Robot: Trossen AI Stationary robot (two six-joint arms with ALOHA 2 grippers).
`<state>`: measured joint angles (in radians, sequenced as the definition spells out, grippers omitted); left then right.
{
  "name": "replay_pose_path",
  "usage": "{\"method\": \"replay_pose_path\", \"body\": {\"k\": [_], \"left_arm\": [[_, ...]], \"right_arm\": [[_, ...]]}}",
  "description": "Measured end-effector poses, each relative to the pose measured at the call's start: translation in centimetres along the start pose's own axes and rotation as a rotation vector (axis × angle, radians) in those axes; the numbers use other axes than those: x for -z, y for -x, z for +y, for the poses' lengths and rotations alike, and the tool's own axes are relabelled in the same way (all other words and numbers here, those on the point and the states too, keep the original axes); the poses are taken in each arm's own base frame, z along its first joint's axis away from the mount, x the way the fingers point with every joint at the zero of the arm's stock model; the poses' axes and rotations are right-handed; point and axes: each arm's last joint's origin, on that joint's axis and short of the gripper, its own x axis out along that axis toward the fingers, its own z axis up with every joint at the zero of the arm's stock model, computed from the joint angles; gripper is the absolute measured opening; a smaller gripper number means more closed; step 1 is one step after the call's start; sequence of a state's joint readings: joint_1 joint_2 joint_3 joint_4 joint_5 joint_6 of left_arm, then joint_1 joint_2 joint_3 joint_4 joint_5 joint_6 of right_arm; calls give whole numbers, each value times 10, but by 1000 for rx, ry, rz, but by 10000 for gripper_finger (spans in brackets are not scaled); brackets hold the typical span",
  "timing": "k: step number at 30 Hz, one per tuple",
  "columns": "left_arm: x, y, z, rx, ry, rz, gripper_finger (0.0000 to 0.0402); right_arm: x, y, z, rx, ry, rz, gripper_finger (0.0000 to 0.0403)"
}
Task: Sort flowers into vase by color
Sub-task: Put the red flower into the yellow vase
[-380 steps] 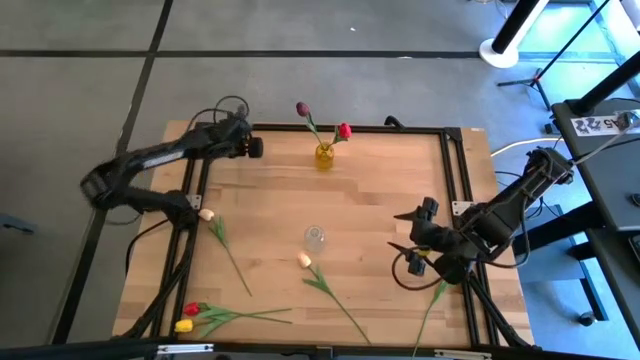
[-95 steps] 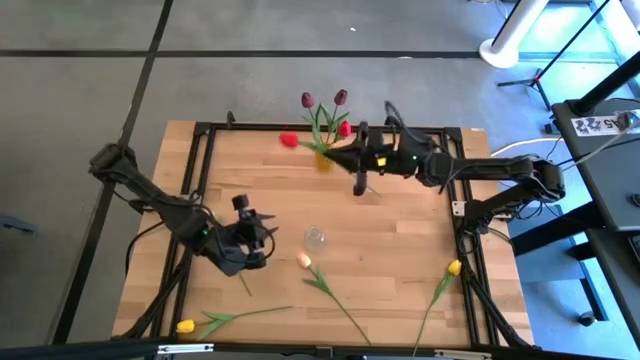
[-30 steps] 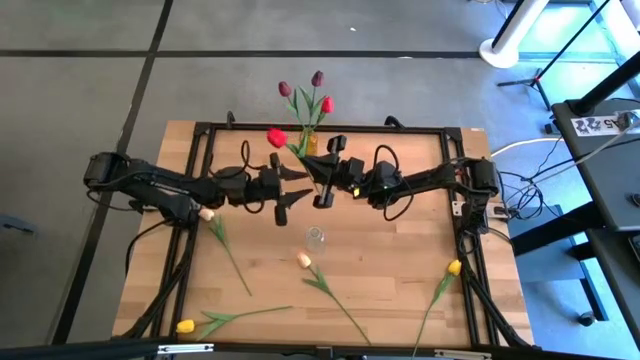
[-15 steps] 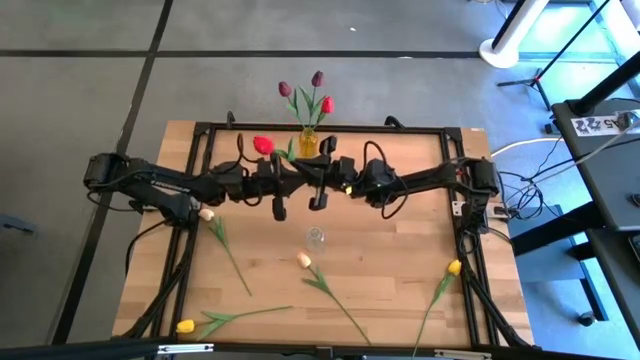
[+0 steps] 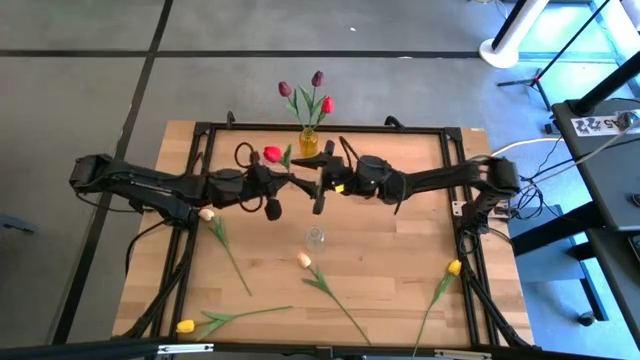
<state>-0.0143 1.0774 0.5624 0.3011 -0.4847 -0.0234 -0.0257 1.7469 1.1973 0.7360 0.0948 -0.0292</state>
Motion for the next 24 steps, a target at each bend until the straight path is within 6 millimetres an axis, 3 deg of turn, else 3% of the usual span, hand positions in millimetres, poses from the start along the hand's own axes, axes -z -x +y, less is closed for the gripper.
{"method": "replay_pose_path", "body": {"k": [6,13,19,24], "left_arm": [[12,-4,-1,-13,-40,91,1],[27,-22,-11,-11,-77,129,1],[28,-28,-18,23,-80,82,0],[28,-28,-19,55,-77,84,18]], "right_arm": [[-11,15,-3,23,4,195,247],[0,15,-3,35,-71,269,240],[4,16,-4,102,-59,297,216],[3,15,-4,102,-57,294,148]]}}
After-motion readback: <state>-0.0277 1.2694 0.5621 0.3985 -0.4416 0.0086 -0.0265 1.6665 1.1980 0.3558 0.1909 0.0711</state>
